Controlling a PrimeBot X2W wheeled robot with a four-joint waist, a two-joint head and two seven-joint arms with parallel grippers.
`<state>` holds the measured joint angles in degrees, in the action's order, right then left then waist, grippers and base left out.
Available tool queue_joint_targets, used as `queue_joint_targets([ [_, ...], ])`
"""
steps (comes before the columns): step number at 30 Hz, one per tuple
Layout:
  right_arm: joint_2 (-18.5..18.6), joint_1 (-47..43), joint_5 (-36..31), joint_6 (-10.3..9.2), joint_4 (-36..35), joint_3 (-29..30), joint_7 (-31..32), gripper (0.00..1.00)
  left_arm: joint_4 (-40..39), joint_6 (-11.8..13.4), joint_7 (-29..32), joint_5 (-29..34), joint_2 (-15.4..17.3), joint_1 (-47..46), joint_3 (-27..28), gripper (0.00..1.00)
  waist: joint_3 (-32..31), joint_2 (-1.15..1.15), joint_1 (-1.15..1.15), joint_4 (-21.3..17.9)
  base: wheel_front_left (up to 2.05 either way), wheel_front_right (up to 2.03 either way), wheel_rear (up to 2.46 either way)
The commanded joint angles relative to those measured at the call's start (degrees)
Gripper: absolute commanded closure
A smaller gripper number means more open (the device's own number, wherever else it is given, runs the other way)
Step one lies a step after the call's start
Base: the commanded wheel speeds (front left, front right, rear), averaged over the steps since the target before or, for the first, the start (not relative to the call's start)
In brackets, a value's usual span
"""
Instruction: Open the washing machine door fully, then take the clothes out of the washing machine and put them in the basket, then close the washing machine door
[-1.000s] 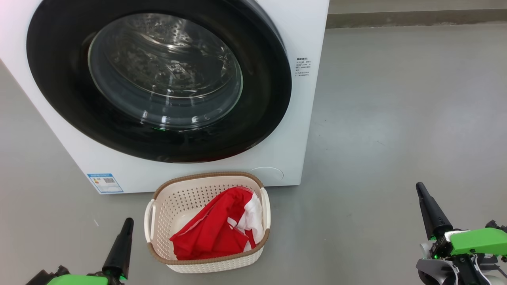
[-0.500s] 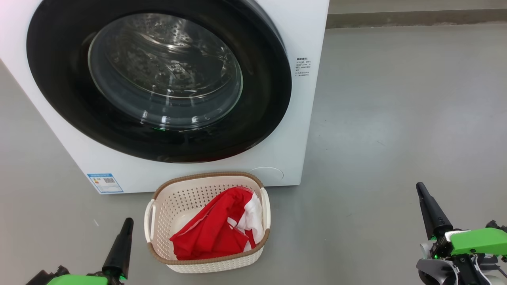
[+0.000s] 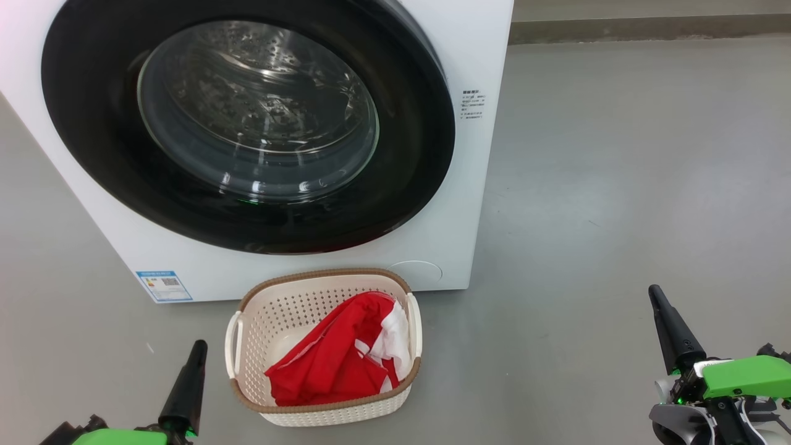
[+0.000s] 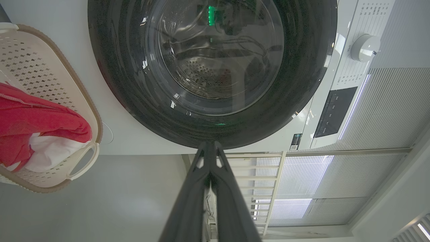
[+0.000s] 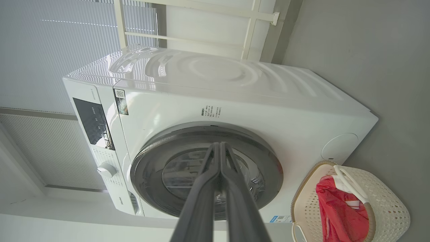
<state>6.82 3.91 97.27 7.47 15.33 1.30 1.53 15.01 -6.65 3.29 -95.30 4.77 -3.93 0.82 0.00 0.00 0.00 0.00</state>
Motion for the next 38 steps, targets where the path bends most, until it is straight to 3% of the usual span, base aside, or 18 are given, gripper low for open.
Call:
queue_joint_targets([
  [1, 0.5, 2.4, 0.0, 0.02, -1.4, -0.7, 0.2, 1.00, -1.1, -0.6, 0.3, 0.1, 0.7, -2.4, 2.2, 1.00, 0.0, 0.00, 0.00, 0.0, 0.00, 0.00, 0.00],
  [38, 0.2, 2.4, -0.4, 0.02, -1.3, -0.3, 0.5, 1.00, -1.1, -0.5, 0.6, 0.4, 0.5, -2.4, 2.5, 1.00, 0.0, 0.00, 0.00, 0.0, 0.00, 0.00, 0.00],
])
